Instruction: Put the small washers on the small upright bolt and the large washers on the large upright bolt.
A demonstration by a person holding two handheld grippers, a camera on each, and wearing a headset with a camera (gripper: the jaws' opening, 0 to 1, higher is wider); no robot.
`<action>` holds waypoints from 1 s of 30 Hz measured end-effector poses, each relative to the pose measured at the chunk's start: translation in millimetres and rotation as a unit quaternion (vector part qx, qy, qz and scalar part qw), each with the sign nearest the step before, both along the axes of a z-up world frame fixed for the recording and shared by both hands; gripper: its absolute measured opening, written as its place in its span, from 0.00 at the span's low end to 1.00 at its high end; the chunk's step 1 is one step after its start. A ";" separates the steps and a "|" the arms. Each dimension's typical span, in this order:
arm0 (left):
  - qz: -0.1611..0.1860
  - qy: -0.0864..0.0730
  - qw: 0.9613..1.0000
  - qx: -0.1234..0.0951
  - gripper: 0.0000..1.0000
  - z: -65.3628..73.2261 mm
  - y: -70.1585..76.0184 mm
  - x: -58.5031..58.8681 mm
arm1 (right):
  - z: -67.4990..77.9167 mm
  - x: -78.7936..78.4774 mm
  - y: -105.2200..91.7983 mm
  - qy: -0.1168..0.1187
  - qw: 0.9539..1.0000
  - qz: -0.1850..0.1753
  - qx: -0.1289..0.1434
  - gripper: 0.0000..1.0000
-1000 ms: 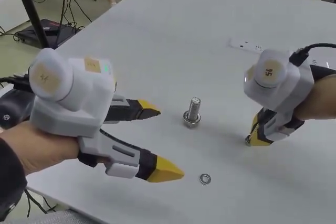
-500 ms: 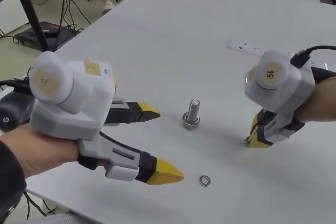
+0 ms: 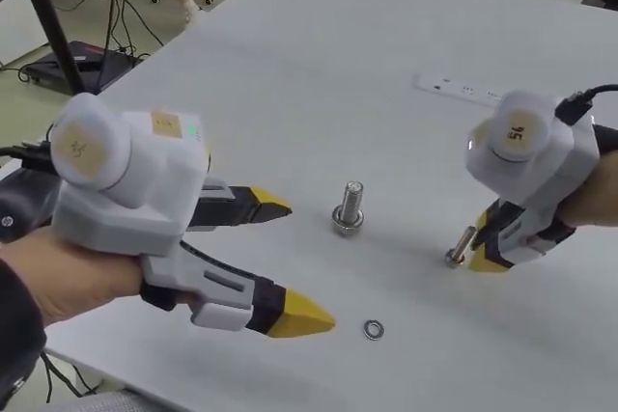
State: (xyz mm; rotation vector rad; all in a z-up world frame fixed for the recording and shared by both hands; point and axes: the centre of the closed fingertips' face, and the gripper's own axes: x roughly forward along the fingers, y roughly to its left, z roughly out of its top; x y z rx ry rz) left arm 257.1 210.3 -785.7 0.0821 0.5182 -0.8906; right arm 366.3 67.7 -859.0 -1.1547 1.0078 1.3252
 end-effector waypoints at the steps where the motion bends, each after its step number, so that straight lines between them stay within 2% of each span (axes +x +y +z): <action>1: 0.000 0.000 1.000 0.000 0.74 0.0 0.0 0.1 | 0.3 -0.3 -1.5 -0.001 1.000 -0.001 0.000 0.16; 16: -0.002 -0.003 1.000 0.001 0.74 1.3 -1.6 -0.9 | 2.5 -15.0 -24.7 -0.001 1.000 -0.026 0.002 0.16; 30: -0.003 -0.012 1.000 0.001 0.74 7.5 -2.2 -2.4 | 5.9 -36.0 -21.8 0.001 1.000 -0.022 0.005 0.17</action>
